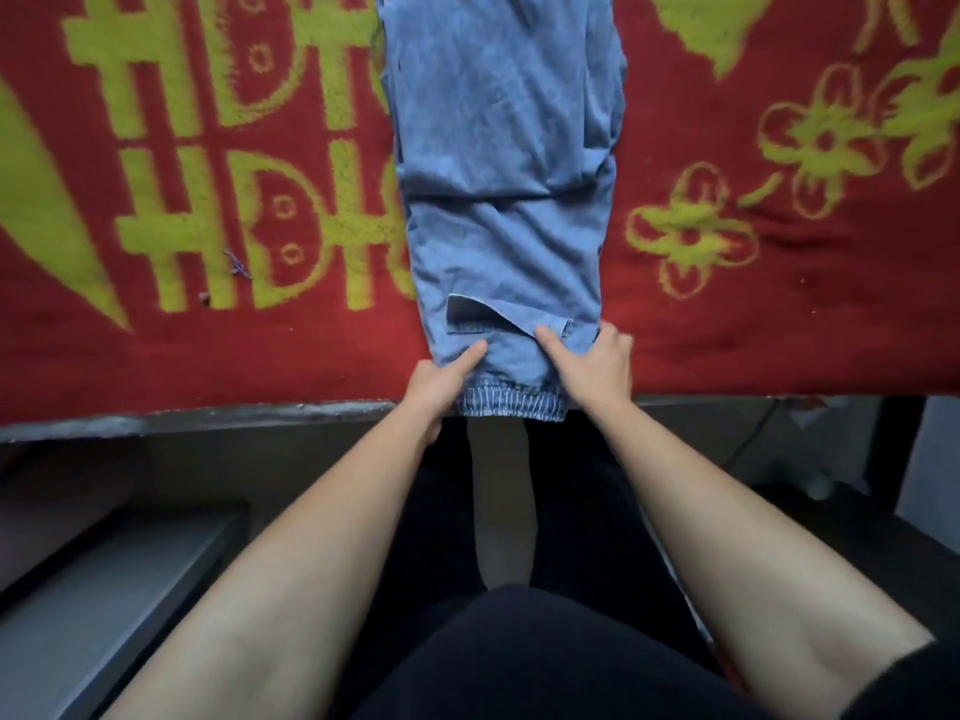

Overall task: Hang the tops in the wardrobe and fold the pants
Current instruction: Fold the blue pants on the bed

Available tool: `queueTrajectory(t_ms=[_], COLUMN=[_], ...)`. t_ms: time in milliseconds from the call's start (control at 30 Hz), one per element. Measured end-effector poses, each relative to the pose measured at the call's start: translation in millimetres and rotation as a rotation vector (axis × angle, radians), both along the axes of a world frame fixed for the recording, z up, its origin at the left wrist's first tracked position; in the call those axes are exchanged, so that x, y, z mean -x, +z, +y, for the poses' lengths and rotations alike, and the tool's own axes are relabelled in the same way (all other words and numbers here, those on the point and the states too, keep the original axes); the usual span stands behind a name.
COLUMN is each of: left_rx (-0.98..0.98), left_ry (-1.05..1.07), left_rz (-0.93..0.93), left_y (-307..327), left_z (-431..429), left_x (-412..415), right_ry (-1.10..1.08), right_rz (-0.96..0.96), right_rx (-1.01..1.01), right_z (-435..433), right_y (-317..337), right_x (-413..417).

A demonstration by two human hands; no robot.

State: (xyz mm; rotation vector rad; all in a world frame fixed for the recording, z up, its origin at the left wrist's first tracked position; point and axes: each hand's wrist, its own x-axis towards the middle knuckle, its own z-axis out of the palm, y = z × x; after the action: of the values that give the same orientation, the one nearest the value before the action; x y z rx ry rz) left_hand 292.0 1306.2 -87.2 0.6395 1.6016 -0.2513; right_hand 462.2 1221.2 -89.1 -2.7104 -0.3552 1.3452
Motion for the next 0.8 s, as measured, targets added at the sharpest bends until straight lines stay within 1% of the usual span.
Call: queueTrajectory(t_ms=[33,100,133,200,267,333,433,533,567,633,667,700,733,800], left_rx=[0.043,0.045,0.043,0.056,0.089,0.081,0.004,-0.09,-0.127,-0.173,-0.191,-0.213,-0.237,-0.304], left_ry=[0.067,0.101,0.119,0.141,0.186,0.261,0.369,0.411,0.433,0.507,0.529,0.517,0.471,0.285], left_rz=[-0.03,-0.056,-0.065,-0.087,-0.138,-0.209,-0.327,-0.394,-0.449,-0.589,-0.598,-0.56,-0.503,-0.384], left_y=[-2.4,-6.1,-6.1,-1.7,9.3,24.3,53.7,76.9,81.0,84.1,82.0,77.0,70.7,57.2], left_z=[-6.4,-12.0,-10.2,0.3,15.7,32.0,65.0,114.1,133.8,170.6,186.1,198.3,206.4,213.0], left_x=[2.0,5.1,6.2,6.8,3.2,-5.2,-27.9,-55.0,-63.8,-80.0,-86.7,-92.8,-98.0,-104.7], right_ry=[-0.138,-0.394,-0.486,-0.591,-0.607,-0.599,-0.625,-0.632,-0.652,-0.708,-0.722,-0.72,-0.696,-0.557], right_rz=[0.122,0.3,0.352,0.465,0.506,0.467,0.5,0.448,0.461,0.577,0.606,0.602,0.578,0.479], right_rx=[0.029,-0.027,-0.087,-0.218,-0.334,-0.409,-0.537,-0.647,-0.688,-0.747,-0.731,-0.69,-0.637,-0.521], right_z=[-7.7,-19.2,-22.6,-21.5,-11.2,6.7,43.9,102.3,124.3,166.8,185.1,199.7,210.5,221.3], right_y=[-3.3,-6.0,-6.9,-4.7,1.0,11.9,34.3,57.1,61.7,67.4,68.1,66.6,63.2,51.0], right_x=[4.9,10.0,9.8,6.2,-1.1,-11.6,-31.9,-57.4,-67.9,-87.5,-96.3,-103.4,-109.2,-115.5])
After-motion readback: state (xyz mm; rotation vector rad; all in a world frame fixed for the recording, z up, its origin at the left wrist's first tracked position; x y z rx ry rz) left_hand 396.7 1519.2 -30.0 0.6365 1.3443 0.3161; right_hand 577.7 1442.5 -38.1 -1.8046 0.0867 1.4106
